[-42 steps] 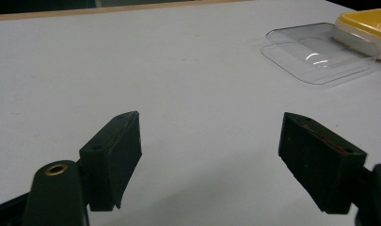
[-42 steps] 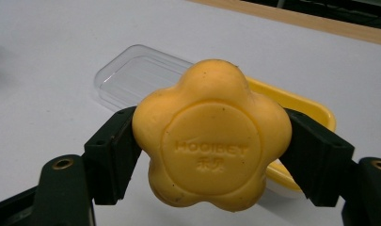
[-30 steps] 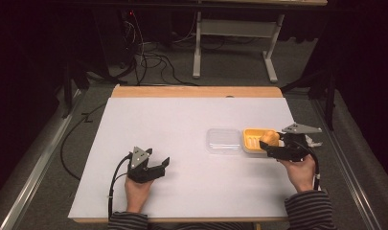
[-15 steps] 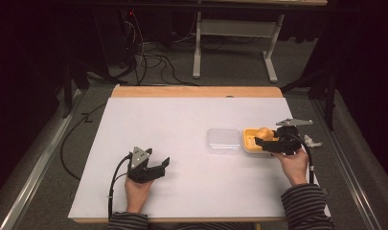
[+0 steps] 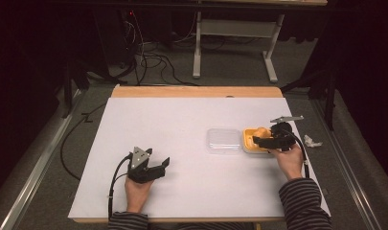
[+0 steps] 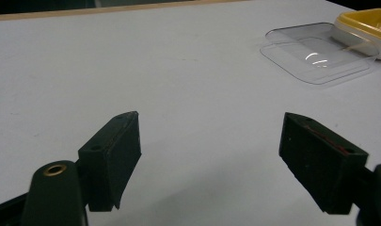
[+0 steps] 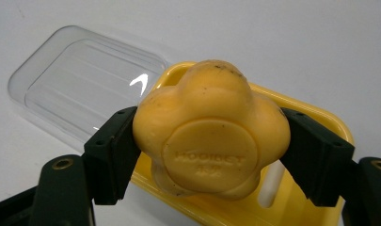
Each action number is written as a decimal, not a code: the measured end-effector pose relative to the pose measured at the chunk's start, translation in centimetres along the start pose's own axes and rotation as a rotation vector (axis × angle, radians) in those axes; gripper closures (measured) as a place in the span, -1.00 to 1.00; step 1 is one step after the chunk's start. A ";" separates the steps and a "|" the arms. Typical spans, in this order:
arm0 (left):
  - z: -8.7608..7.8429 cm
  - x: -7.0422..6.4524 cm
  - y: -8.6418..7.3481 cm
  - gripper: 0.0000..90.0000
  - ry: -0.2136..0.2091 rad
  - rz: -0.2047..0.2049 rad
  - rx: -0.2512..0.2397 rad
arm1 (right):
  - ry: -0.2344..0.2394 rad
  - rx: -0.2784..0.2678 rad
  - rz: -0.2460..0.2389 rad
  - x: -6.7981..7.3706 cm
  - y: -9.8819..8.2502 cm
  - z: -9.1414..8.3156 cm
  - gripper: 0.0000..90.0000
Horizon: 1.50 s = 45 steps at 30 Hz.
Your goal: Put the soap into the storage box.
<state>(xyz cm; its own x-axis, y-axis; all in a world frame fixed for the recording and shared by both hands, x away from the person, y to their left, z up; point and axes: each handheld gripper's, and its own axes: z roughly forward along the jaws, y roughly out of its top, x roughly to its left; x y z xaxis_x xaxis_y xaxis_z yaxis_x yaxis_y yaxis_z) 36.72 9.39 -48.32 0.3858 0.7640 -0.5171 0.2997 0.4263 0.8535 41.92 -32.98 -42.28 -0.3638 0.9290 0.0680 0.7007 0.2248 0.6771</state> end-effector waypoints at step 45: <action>0.2 0.1 0.0 -0.51 0.013 -0.012 0.004 | -0.026 0.066 -0.014 0.1 -0.4 2.2 -0.44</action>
<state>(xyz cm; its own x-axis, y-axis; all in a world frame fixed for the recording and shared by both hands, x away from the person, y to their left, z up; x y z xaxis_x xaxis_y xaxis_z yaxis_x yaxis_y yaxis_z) 36.92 9.37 -48.32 0.3710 0.7652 -0.5261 0.3078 0.4332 0.8471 42.92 -32.37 -44.16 -0.3583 0.9328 0.0386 0.7348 0.2563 0.6279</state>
